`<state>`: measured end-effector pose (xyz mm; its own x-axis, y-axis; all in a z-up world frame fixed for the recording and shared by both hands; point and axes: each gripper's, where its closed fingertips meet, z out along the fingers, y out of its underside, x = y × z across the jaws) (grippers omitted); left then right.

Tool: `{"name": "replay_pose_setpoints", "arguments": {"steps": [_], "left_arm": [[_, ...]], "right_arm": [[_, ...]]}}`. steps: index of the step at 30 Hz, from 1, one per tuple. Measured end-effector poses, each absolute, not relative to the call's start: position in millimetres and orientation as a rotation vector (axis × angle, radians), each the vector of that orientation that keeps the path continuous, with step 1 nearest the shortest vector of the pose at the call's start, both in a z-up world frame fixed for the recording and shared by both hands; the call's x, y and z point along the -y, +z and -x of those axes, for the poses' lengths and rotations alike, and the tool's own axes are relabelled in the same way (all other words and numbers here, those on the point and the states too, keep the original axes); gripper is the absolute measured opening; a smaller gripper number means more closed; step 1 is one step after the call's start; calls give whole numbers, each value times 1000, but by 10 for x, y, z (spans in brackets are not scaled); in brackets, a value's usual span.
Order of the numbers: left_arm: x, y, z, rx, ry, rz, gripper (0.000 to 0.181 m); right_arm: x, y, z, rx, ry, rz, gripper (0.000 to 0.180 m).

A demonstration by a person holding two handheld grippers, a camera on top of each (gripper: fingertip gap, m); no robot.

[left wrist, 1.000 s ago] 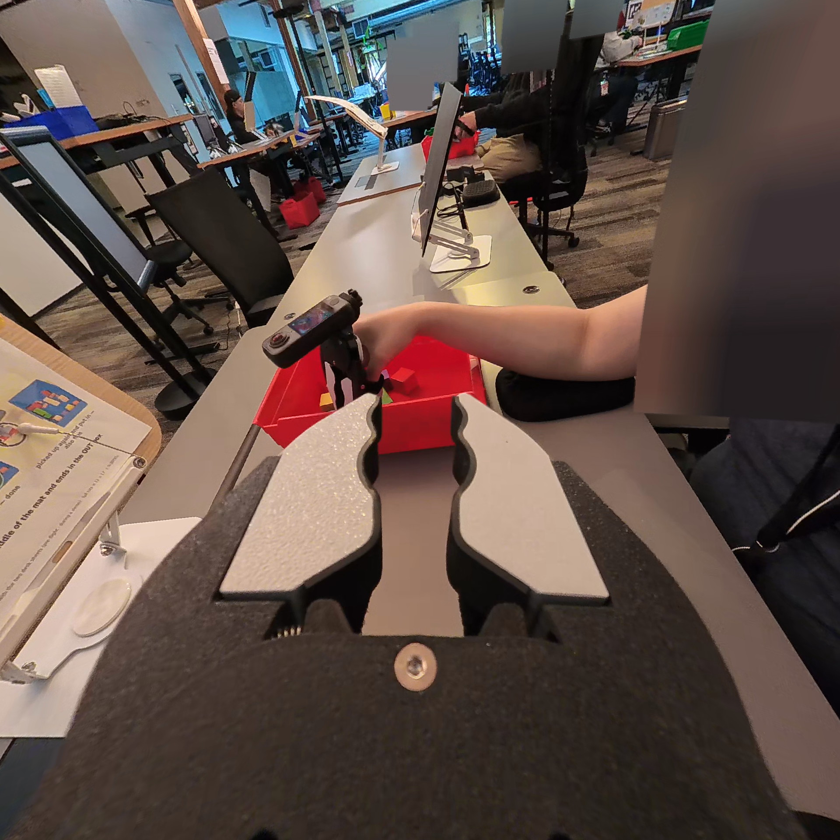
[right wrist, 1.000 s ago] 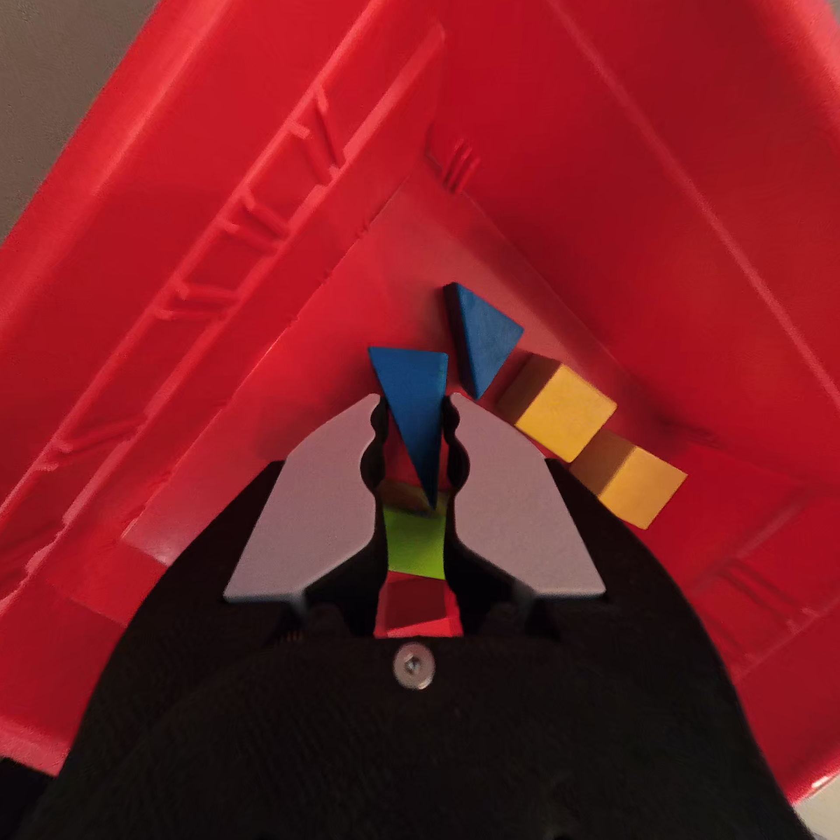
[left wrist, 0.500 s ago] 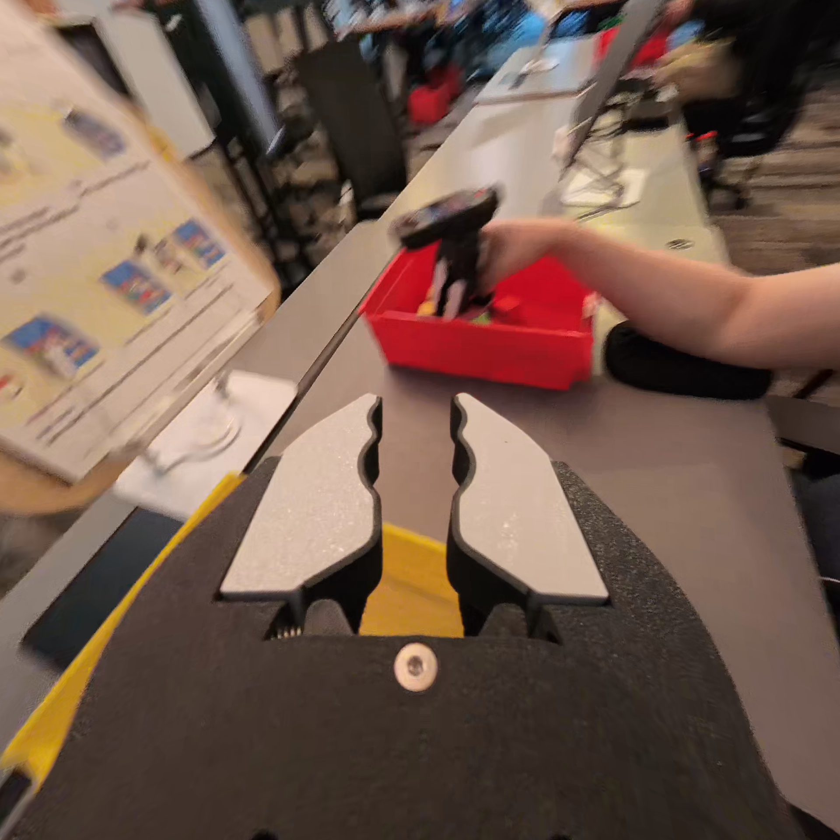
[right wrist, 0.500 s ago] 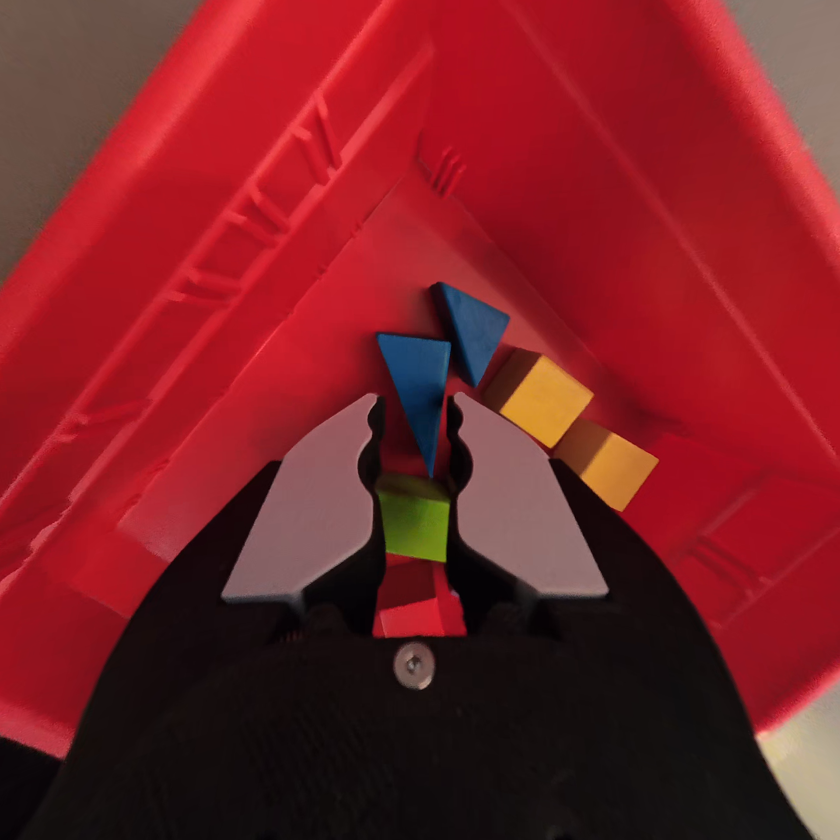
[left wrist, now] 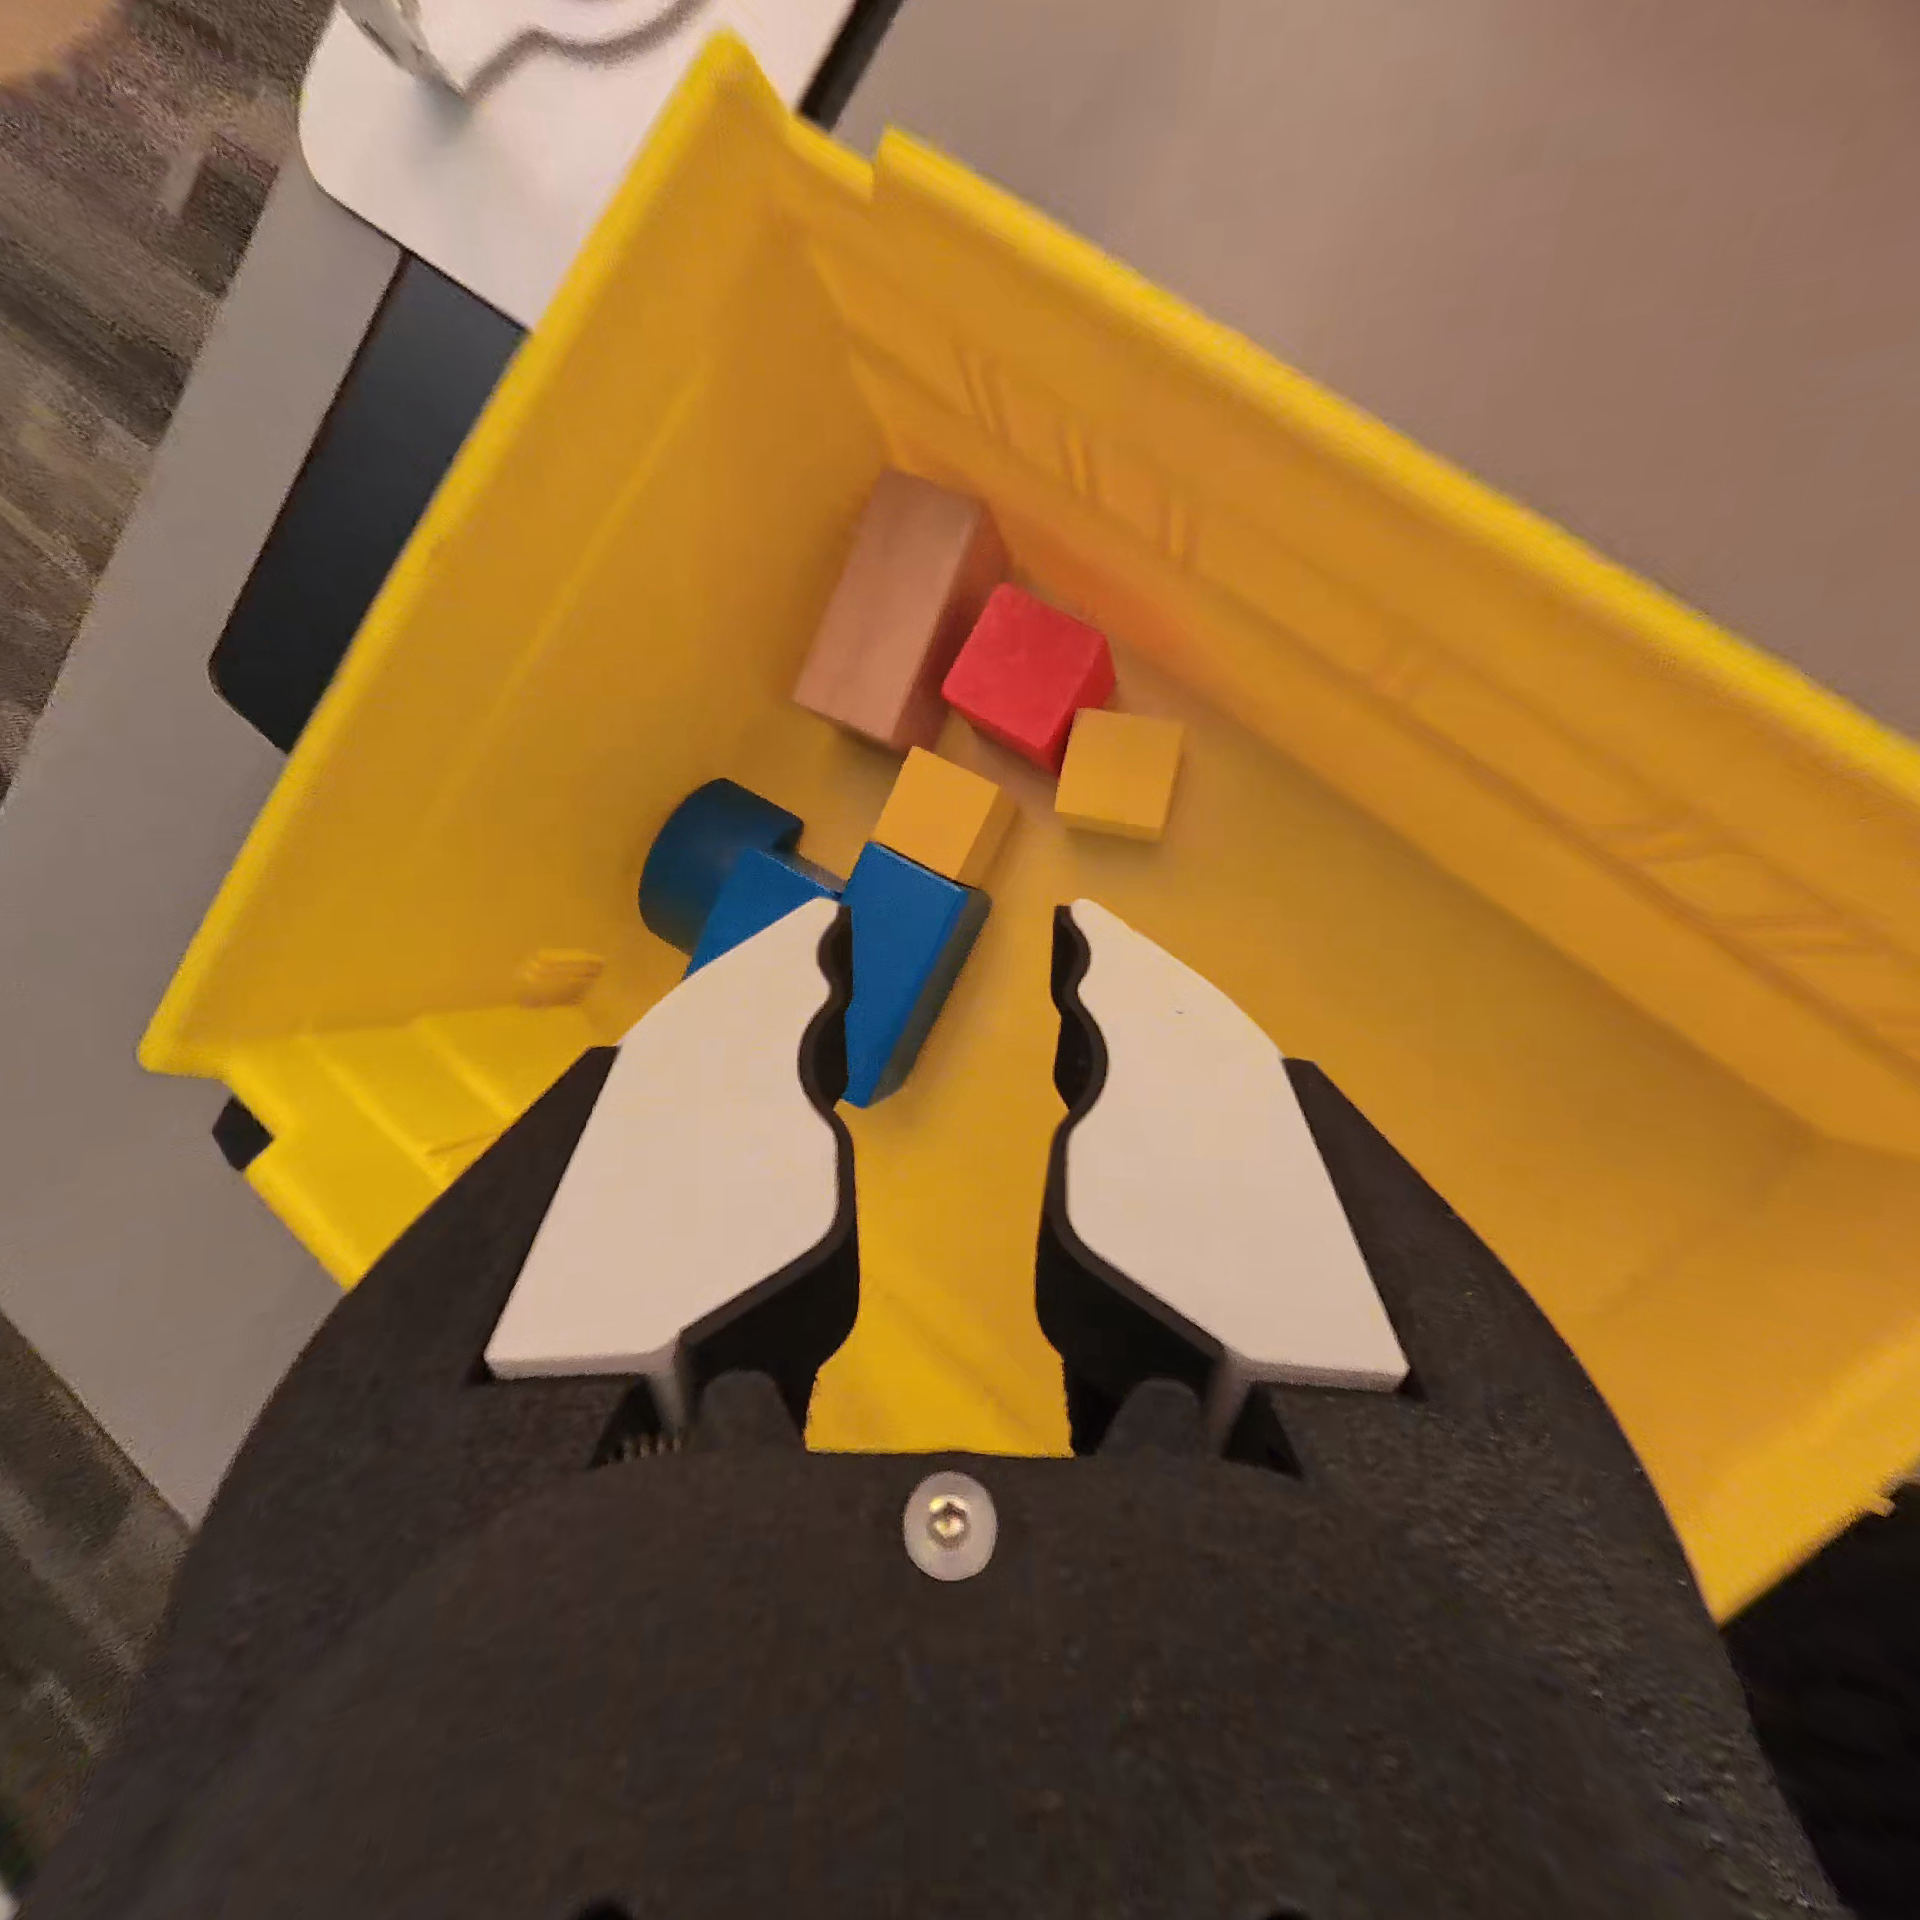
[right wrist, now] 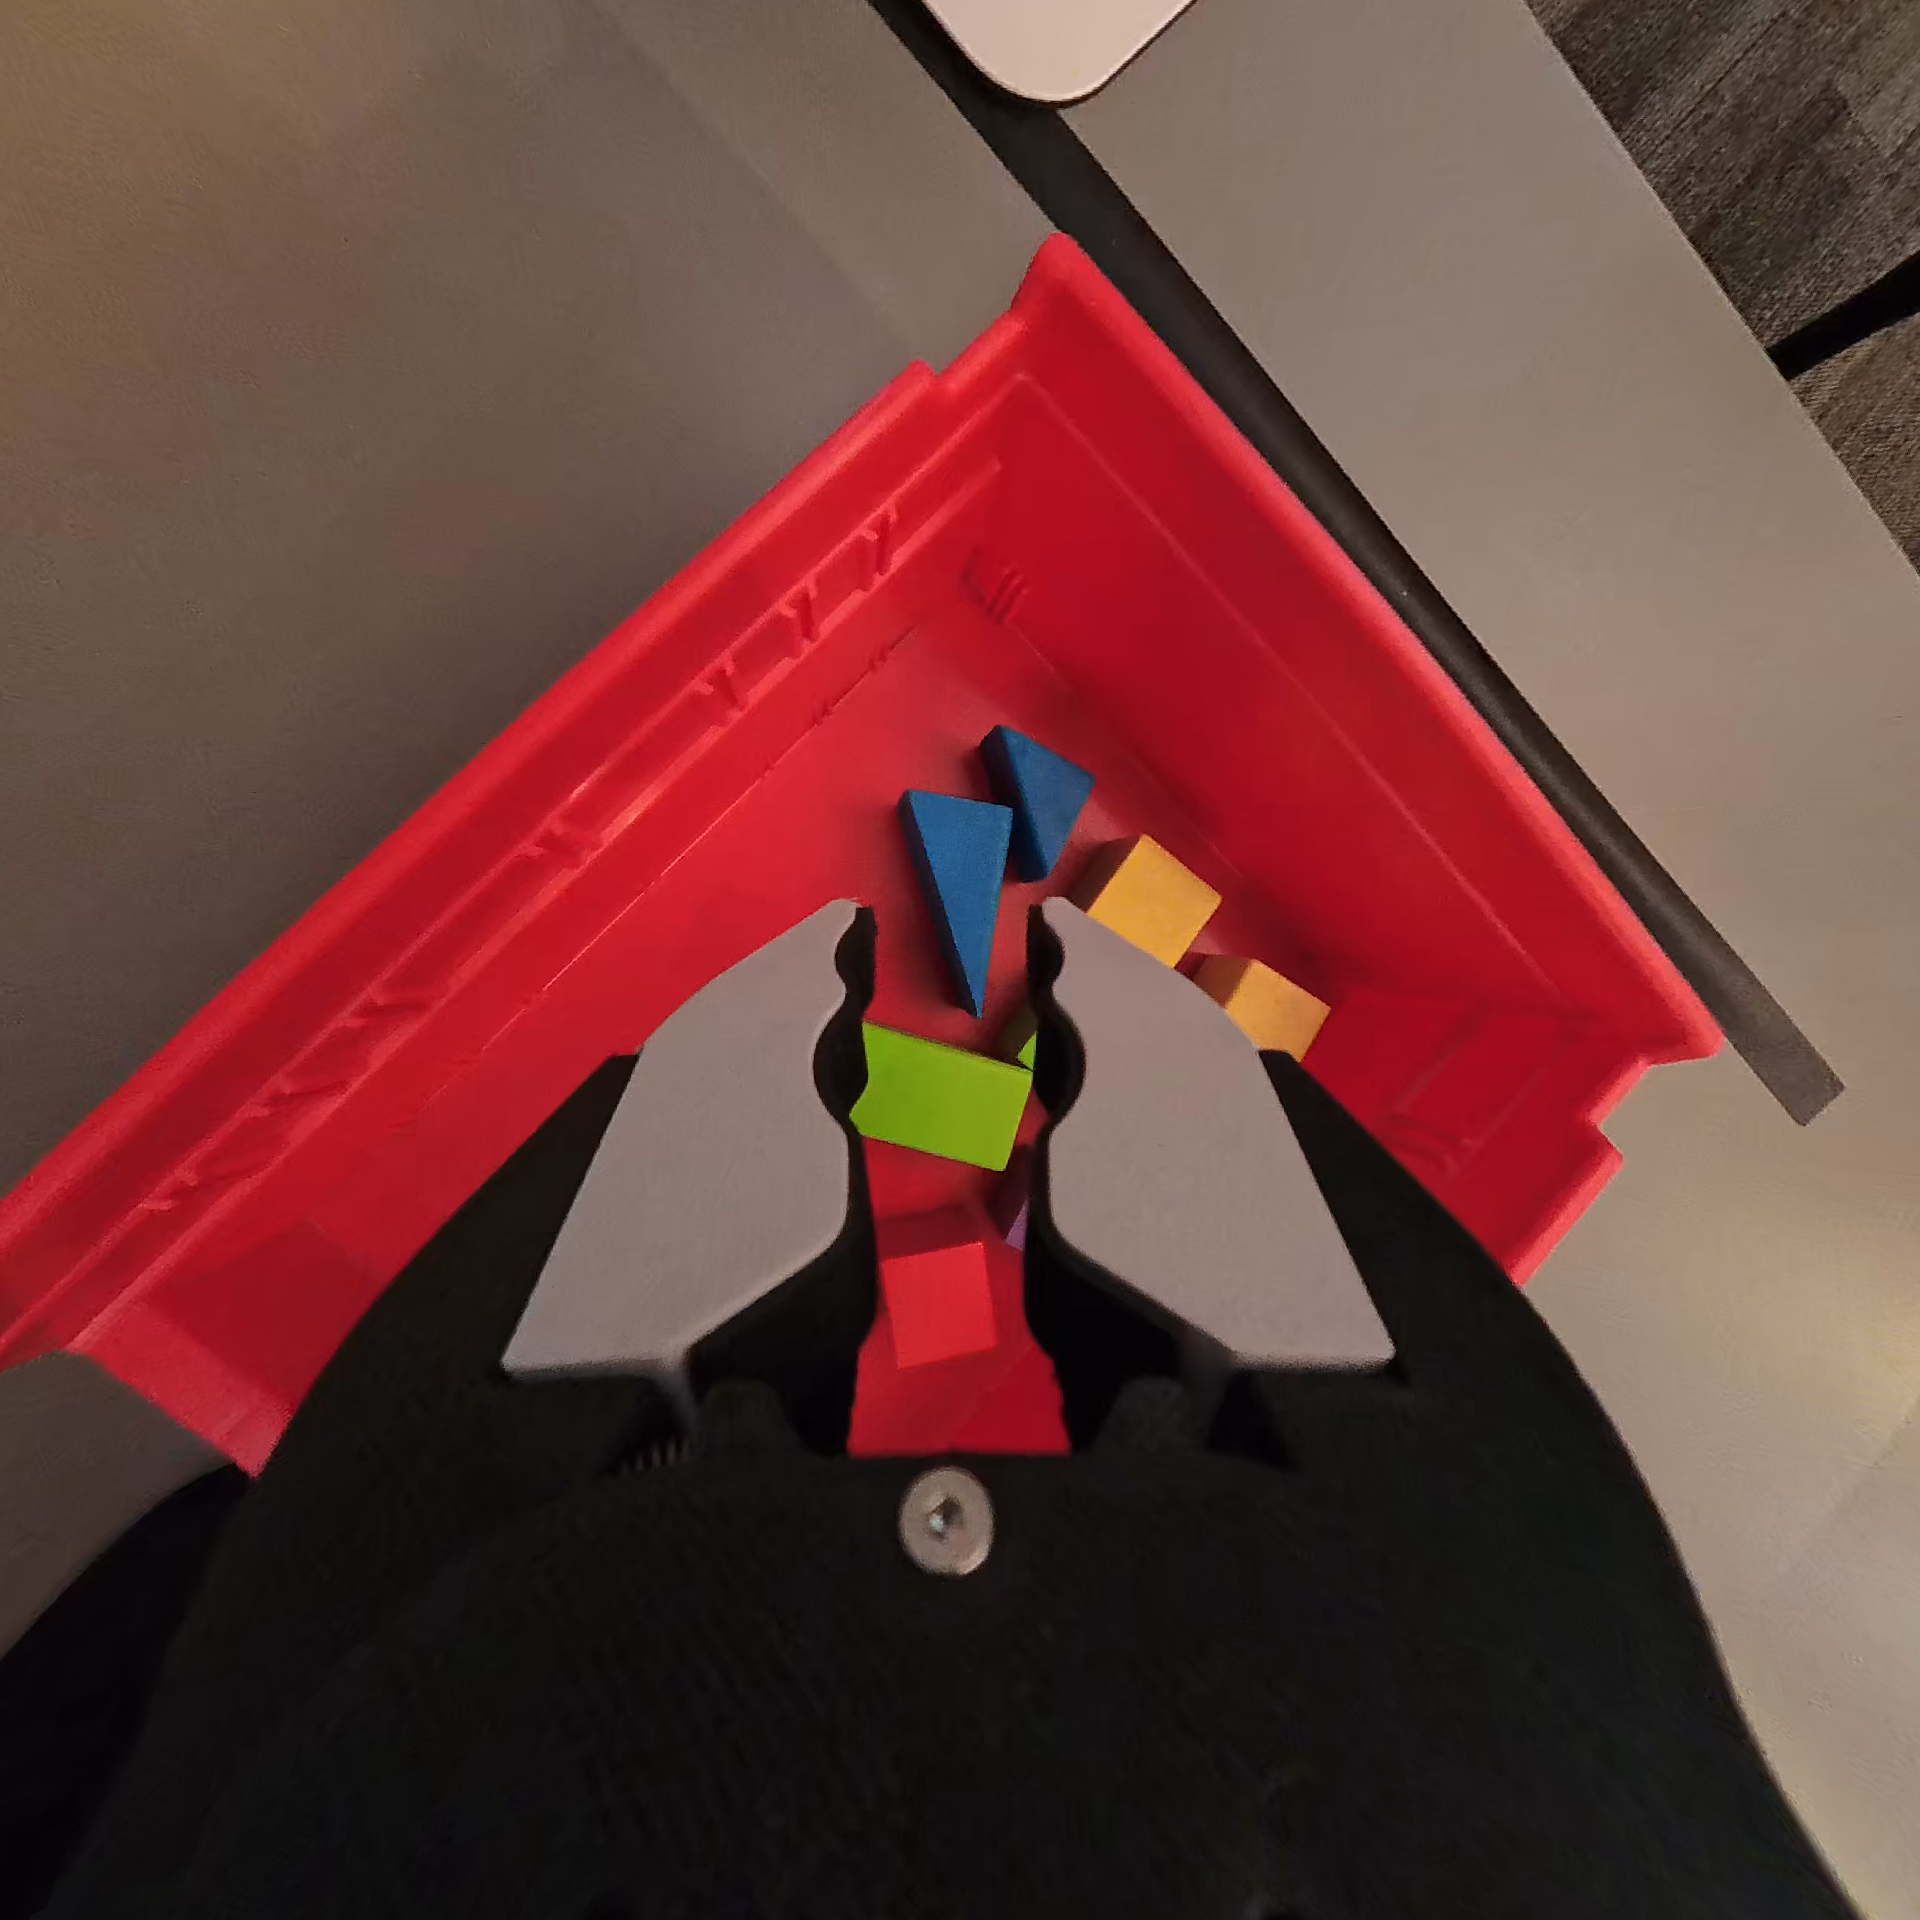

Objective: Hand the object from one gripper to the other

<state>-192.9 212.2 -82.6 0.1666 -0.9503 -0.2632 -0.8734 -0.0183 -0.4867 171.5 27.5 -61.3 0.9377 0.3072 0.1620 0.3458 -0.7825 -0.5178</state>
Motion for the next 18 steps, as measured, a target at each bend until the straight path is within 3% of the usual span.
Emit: {"name": "replay_pose_setpoints", "arguments": {"steps": [14, 18], "left_arm": [[-2315, -1293, 2064, -1785, 6, 1987, 40], [-2209, -1324, 2112, -1833, -8, 2028, 50]], "right_arm": [[-275, -751, -1690, 512, -102, 2577, 29], [-264, -758, -1695, 514, -101, 2581, 29]]}}
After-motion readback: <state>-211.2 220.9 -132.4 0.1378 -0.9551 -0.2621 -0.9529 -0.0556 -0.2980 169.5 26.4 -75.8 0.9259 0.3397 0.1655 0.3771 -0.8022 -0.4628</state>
